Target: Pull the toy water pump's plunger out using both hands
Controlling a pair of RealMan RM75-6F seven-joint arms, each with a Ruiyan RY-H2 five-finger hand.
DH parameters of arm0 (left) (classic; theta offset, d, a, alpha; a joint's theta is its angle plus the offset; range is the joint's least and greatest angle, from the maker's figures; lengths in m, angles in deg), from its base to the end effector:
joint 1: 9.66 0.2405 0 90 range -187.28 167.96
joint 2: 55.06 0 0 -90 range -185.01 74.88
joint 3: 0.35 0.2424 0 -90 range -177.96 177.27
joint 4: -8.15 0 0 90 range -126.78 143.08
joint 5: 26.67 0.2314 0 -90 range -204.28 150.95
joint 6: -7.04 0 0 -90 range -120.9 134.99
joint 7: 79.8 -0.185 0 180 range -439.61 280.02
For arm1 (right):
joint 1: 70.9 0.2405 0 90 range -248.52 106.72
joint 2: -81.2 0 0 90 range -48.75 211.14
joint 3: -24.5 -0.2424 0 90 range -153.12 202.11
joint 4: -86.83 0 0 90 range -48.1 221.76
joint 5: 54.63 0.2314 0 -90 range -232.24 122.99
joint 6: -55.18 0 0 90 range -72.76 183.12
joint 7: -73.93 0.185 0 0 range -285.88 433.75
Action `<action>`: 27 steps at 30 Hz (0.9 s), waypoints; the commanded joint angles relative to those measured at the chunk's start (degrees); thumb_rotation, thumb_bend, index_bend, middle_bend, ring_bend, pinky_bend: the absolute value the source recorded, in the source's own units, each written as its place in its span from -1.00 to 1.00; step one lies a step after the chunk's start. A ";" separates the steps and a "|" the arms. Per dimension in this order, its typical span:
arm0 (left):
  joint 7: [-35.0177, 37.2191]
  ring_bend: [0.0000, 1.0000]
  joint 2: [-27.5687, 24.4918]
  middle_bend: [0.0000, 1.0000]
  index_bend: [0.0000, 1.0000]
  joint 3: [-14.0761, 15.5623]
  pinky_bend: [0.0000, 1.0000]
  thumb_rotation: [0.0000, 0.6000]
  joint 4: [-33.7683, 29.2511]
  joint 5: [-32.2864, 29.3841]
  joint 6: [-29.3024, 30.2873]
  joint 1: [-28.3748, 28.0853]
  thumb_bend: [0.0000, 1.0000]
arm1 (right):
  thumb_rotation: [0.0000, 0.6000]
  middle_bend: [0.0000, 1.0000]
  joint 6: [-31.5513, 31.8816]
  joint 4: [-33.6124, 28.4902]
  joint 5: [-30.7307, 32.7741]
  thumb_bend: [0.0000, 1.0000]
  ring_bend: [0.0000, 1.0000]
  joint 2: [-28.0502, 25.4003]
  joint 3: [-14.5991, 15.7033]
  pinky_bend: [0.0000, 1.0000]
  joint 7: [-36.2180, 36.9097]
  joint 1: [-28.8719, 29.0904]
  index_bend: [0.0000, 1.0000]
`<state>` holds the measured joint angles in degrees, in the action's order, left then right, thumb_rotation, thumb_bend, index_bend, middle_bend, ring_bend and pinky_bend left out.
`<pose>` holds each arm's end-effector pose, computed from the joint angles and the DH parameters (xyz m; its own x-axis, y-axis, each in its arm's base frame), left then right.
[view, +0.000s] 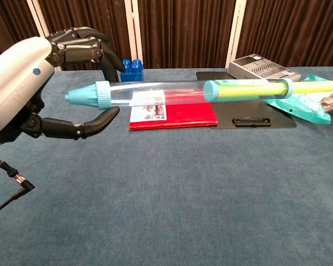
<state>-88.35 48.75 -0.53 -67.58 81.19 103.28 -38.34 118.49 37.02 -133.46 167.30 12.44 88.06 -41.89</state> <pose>-0.0743 0.2409 -0.0286 0.0299 -0.1882 0.9817 0.6916 -0.7052 -0.1563 -0.3215 -0.4121 0.0920 0.4193 0.0156 0.9077 -0.9053 -0.0680 0.4194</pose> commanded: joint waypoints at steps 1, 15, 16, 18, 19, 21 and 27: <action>-0.38 -0.71 -0.65 -0.35 0.51 0.39 -0.72 1.00 -0.32 0.92 0.61 0.37 -0.07 | 1.00 -0.61 -0.93 1.14 0.58 -0.25 -0.87 -0.21 -0.52 -0.73 0.55 0.69 0.58; 0.18 -0.71 -2.41 -0.35 0.51 1.32 -0.72 1.00 -2.75 3.22 1.45 1.28 -0.07 | 1.00 -0.61 -3.78 3.82 2.32 -0.26 -0.87 -0.91 -1.64 -0.74 0.07 2.70 0.58; 0.14 -0.71 -2.49 -0.35 0.51 1.36 -0.72 1.00 -2.80 3.41 1.55 1.36 -0.07 | 1.00 -0.60 -4.06 4.14 2.60 -0.26 -0.87 -0.95 -1.81 -0.74 -0.07 2.85 0.59; -0.17 -0.71 -2.53 -0.35 0.51 1.36 -0.72 1.00 -2.62 3.91 1.93 1.52 -0.07 | 1.00 -0.60 -4.76 4.93 3.37 -0.26 -0.87 -0.92 -2.24 -0.74 -0.59 3.17 0.59; -0.17 -0.71 -2.51 -0.35 0.51 1.42 -0.72 1.00 -2.55 4.11 2.06 1.60 -0.07 | 1.00 -0.60 -5.21 5.37 3.88 -0.26 -0.87 -0.90 -2.56 -0.74 -0.76 3.35 0.59; -0.01 -0.71 -2.51 -0.35 0.51 1.66 -0.72 1.00 -2.48 4.37 2.17 1.80 -0.07 | 1.00 -0.60 -6.09 6.01 4.64 -0.26 -0.87 -0.87 -3.00 -0.74 -0.79 3.69 0.59; 0.09 -0.71 -2.64 -0.35 0.51 2.13 -0.72 1.00 -2.13 5.10 2.39 2.33 -0.07 | 1.00 -0.60 -7.76 7.77 5.61 -0.26 -0.86 -0.68 -3.59 -0.73 -1.05 4.84 0.59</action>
<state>-88.27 46.15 1.56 -69.70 86.21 105.62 -36.06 110.94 44.58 -127.98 166.55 8.95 87.08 -37.25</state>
